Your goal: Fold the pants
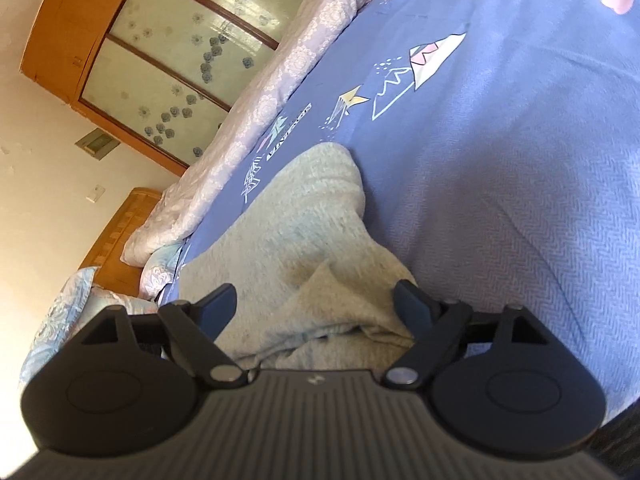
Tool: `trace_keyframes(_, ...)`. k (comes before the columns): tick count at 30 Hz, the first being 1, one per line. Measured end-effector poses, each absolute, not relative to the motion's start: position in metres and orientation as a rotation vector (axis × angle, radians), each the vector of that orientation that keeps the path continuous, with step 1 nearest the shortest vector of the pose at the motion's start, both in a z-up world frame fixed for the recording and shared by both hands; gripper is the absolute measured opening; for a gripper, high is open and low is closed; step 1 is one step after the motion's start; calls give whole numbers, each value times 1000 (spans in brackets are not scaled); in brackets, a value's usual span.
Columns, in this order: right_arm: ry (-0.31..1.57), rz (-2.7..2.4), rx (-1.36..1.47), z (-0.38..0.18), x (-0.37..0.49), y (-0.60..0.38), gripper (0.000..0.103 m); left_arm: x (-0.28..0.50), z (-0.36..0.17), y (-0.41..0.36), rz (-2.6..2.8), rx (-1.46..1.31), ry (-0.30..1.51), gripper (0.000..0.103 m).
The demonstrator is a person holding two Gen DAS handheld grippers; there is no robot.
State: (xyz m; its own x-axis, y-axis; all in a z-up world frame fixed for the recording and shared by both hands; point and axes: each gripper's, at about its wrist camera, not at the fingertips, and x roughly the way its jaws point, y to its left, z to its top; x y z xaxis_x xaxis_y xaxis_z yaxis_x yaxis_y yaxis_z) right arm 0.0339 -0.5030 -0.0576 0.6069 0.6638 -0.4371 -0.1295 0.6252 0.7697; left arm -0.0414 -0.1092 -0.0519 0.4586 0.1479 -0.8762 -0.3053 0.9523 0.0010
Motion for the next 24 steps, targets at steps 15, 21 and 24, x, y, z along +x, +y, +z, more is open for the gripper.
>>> trace_keyframes(15, 816, 545, 772, -58, 34, -509, 88, -42, -53, -107, 278, -169, 1056, 103)
trace_keyframes(21, 822, 559, 796, -59, 35, -515, 88, -42, -53, -108, 278, -170, 1055, 103)
trace_keyframes(24, 824, 566, 805, -60, 35, -518, 88, -44, -53, -108, 281, -174, 1045, 103)
